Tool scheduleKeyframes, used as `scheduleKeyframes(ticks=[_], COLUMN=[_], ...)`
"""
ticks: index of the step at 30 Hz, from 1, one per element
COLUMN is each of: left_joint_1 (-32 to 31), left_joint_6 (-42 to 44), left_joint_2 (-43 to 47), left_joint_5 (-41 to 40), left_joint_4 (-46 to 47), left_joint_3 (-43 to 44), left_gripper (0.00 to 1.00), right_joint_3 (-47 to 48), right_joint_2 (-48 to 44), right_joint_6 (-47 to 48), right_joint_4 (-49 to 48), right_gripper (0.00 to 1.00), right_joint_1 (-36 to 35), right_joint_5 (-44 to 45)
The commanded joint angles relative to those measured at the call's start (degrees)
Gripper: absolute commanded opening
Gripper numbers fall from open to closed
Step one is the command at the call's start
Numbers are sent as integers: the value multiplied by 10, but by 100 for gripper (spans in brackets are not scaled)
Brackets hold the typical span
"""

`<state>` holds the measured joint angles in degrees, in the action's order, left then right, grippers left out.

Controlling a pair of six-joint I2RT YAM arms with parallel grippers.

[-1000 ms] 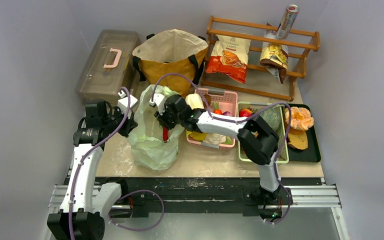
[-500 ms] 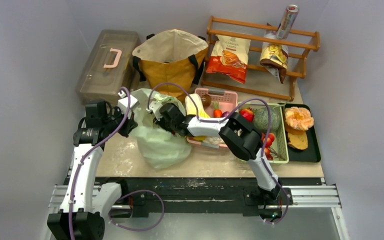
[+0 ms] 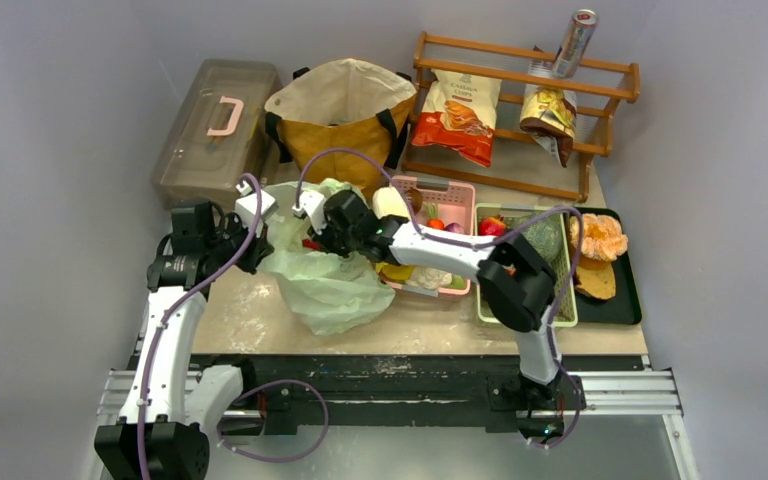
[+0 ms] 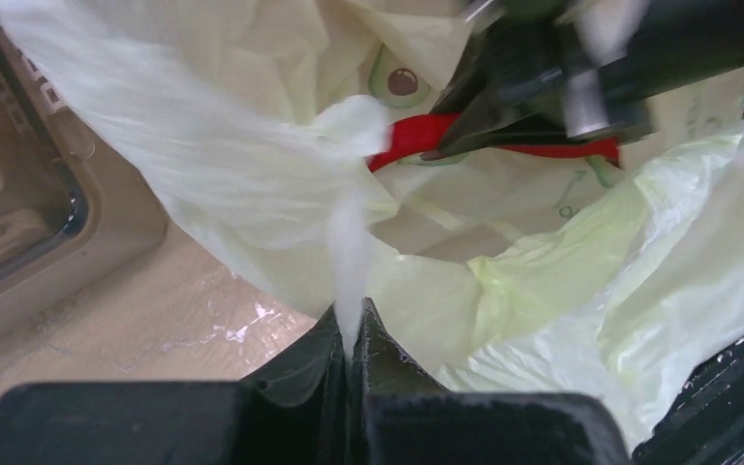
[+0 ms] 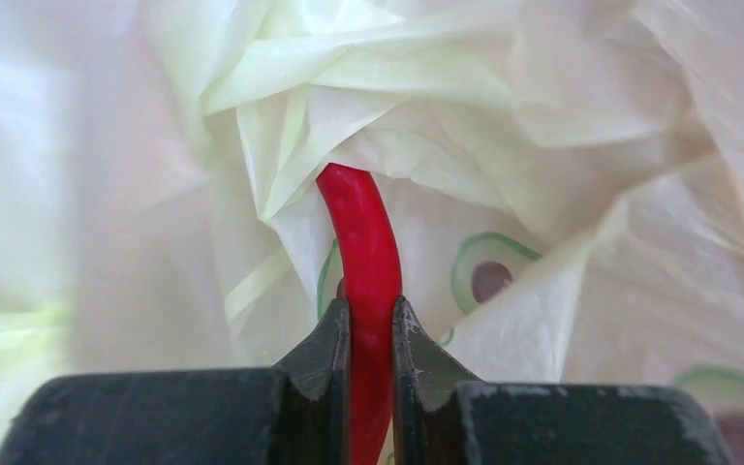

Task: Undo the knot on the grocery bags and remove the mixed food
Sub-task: Pick up the fake vegetable from the takeout bag.

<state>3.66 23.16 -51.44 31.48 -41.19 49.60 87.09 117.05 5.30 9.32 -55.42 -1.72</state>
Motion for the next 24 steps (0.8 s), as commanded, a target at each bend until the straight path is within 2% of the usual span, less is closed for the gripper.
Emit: scheduleKeyframes(ticks=[1, 7, 12, 14, 15, 18, 19, 22, 24], left_joint_1=[-2, -2, -2, -1, -1, 2, 5, 22, 36], left_joint_6=[0, 3, -12, -23, -26, -38, -53, -37, -31], left_joint_2=[7, 43, 73, 89, 101, 127, 130, 118, 102], left_joint_5=[-14, -16, -53, -39, -17, 70, 87, 134, 128], left_joint_4=[23, 42, 67, 73, 65, 12, -2, -55, -50], left_joint_3=[-3, -27, -47, -50, -45, -10, 3, 34, 43], left_gripper=[0, 0, 0, 1, 14, 70, 81, 95, 97], right_joint_3=[-25, -89, -142, -162, -167, -176, -179, -187, -194], right_joint_2=[-120, -184, -227, -235, -236, -235, -235, -237, -241], right_joint_6=[0, -4, -4, 8, 14, 35, 39, 52, 70], right_joint_4=[-66, -138, -177, -187, -186, -180, -182, -194, -207], right_gripper=[0, 0, 0, 0, 0, 0, 0, 0, 0], right_joint_1=[-3, 1, 3, 3, 3, 9, 14, 22, 22], right_joint_5=[-82, -110, -136, -131, -123, -97, -96, -105, -122])
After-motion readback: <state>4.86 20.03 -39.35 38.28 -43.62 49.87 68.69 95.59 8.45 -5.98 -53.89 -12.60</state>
